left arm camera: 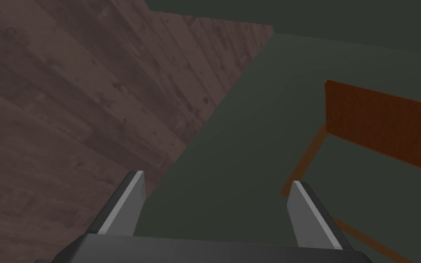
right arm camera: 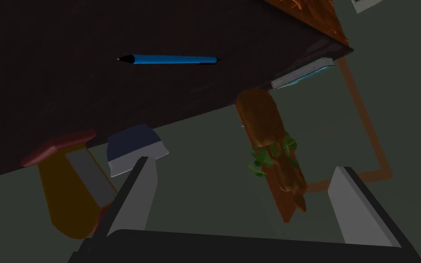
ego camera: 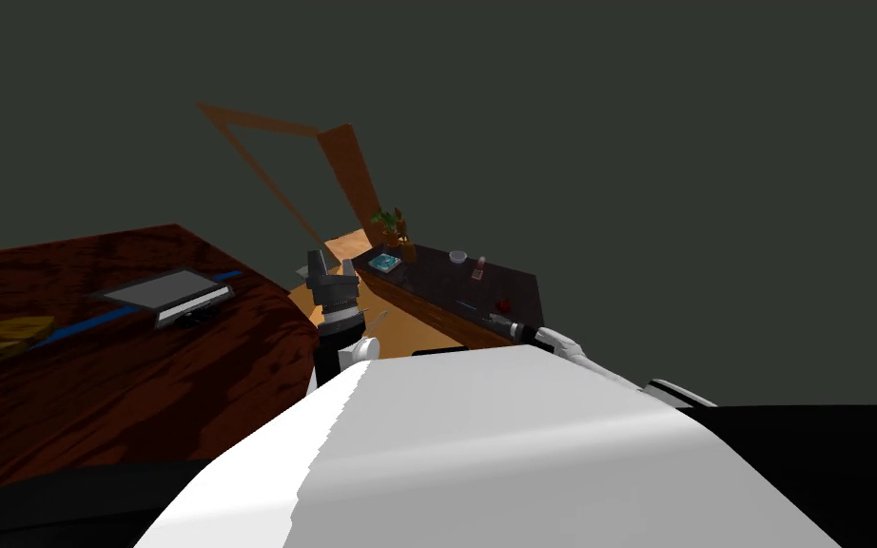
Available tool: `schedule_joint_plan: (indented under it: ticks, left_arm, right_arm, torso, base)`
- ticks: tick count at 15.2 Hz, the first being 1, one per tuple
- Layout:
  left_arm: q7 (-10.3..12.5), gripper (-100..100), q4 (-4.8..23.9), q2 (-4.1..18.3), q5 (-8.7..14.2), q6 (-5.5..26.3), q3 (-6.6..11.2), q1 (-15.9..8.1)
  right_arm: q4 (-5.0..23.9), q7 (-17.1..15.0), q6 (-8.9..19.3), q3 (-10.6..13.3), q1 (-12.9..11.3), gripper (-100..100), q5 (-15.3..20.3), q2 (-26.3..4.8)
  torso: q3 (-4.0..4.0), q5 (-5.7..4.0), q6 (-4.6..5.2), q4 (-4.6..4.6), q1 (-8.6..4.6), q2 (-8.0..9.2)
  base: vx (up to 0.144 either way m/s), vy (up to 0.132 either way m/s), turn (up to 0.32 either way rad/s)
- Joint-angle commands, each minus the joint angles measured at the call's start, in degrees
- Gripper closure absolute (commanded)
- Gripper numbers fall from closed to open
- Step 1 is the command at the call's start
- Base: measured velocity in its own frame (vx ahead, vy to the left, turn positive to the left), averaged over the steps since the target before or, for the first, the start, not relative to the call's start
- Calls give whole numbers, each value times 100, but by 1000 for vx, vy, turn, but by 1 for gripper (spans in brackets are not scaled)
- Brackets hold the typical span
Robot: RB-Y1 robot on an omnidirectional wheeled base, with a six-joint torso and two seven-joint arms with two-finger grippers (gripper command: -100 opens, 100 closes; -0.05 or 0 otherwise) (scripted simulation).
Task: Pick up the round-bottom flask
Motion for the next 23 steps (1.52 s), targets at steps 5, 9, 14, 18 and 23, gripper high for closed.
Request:
schedule_joint_plan:
  ticks: [5,9,14,18,23]
  left_arm:
    - [0,0,0,0,0,0,1,1]
    - [0,0,0,0,0,0,1,1]
    - [0,0,0,0,0,0,0,1]
    - [0,0,0,0,0,0,0,0]
    - [0,0,0,0,0,0,1,1]
  right_arm:
    - [820,201,-85,433,-260,-100,392,-485]
    - [1208,280,-135,576,-363,-100,523,-631]
    - [1681,358,-183,715,-464,-100,650,-768]
    - [2364,504,-275,976,-658,-100,888,-1018]
    - [2664,572,-319,1096,-750,-100,997,-1134]
  torso:
    - [0,0,4,0,-1,0]
    - [2,-1,6,0,-2,4]
    - [0,1,3,0,0,1]
    - [-2,1,-5,0,3,-4]
    - [0,0,6,0,0,0]
  base:
    - [14,14,164]
    - [9,9,81]
    - [12,10,125]
    - [18,16,174]
    - [20,9,63]
